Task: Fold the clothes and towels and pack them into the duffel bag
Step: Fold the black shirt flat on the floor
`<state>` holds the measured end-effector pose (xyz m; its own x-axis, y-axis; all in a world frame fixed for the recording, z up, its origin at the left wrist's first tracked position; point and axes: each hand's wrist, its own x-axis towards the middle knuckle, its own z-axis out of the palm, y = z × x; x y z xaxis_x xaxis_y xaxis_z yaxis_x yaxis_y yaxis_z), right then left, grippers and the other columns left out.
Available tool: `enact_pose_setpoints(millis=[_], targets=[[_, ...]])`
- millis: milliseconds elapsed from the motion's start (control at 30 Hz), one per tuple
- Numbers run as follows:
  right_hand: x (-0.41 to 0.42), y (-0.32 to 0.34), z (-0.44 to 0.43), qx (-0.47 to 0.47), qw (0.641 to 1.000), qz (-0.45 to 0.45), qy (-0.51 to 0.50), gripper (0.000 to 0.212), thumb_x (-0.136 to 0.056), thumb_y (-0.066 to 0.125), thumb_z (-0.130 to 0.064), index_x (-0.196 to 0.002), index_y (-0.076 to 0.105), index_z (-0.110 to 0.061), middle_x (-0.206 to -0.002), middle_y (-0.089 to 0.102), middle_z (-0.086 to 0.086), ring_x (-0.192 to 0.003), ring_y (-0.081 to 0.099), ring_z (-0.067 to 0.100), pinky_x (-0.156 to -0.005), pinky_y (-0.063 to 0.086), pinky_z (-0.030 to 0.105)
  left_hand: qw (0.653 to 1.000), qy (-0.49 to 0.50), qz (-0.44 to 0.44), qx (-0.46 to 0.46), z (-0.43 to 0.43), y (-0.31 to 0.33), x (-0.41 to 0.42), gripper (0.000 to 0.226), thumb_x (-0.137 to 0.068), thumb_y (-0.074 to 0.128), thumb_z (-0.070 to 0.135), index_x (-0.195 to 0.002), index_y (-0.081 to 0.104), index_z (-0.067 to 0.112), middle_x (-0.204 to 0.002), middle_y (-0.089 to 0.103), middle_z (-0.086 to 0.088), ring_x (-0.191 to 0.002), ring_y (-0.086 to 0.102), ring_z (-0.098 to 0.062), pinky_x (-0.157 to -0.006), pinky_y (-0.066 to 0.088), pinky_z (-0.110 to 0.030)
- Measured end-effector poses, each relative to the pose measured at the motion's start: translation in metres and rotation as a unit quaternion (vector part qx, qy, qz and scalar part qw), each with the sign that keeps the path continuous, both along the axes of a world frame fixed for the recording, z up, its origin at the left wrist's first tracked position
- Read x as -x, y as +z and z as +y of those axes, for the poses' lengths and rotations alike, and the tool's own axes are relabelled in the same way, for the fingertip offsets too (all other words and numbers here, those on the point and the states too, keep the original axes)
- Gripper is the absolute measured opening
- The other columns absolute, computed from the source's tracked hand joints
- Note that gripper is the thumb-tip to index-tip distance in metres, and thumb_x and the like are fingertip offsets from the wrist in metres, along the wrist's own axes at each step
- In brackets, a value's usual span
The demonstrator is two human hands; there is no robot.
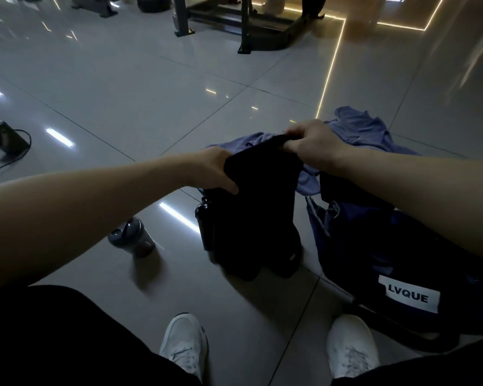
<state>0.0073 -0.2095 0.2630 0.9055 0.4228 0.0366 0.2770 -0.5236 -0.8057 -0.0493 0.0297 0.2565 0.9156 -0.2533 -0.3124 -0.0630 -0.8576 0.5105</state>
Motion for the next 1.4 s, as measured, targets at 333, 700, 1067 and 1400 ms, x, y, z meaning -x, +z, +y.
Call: enact_pose_setpoints(millis=[333,700,1067,1400], targets=[[-0.027,-0.017,-0.039,0.128,0.981,0.039,-0.141,0.013,-0.085,0.058,-0.005,-0.087,0.068,0.003,-0.084,0.065,0.018,-0.076,0.061,0.032,-0.064,0.044,0.033,0.988,0.121,0.01,0.094,0.025,-0.005,-0.004,0.026,-0.087,0.073,0.017,-0.101,0.065,-0.004,-0.084,0.06,-0.011,-0.079,0.059,-0.022,-0.071,0.046,-0.028],[-0.03,-0.024,-0.054,0.228,0.947,0.094,-0.205,0.01,-0.089,0.053,-0.004,-0.079,0.054,-0.007,-0.076,0.052,0.01,-0.059,0.042,0.018,-0.07,0.039,0.031,0.998,0.054,0.0,0.026,0.013,-0.005,-0.009,0.03,-0.087,0.066,0.038,-0.09,0.062,0.007,-0.078,0.056,-0.005,-0.07,0.053,-0.019,-0.067,0.041,-0.034],[0.002,-0.01,0.017,0.027,0.992,0.062,0.111,0.062,-0.081,0.081,-0.013,-0.137,0.055,-0.018,-0.112,0.066,-0.007,-0.101,0.062,0.002,-0.087,0.048,0.016,0.979,0.068,-0.178,0.076,-0.022,0.004,-0.014,0.026,-0.084,0.078,0.032,-0.085,0.059,0.014,-0.071,0.056,0.004,-0.062,0.047,-0.006,-0.053,0.032,-0.012],[-0.013,-0.011,0.008,0.032,0.998,-0.021,-0.051,0.009,-0.087,0.062,-0.016,-0.08,0.065,-0.022,-0.082,0.065,-0.004,-0.081,0.062,0.016,-0.074,0.048,0.031,0.999,0.04,0.021,-0.021,0.006,-0.012,-0.004,0.051,-0.051,0.071,0.065,-0.077,0.069,0.022,-0.09,0.068,-0.012,-0.085,0.068,-0.031,-0.082,0.056,-0.046]])
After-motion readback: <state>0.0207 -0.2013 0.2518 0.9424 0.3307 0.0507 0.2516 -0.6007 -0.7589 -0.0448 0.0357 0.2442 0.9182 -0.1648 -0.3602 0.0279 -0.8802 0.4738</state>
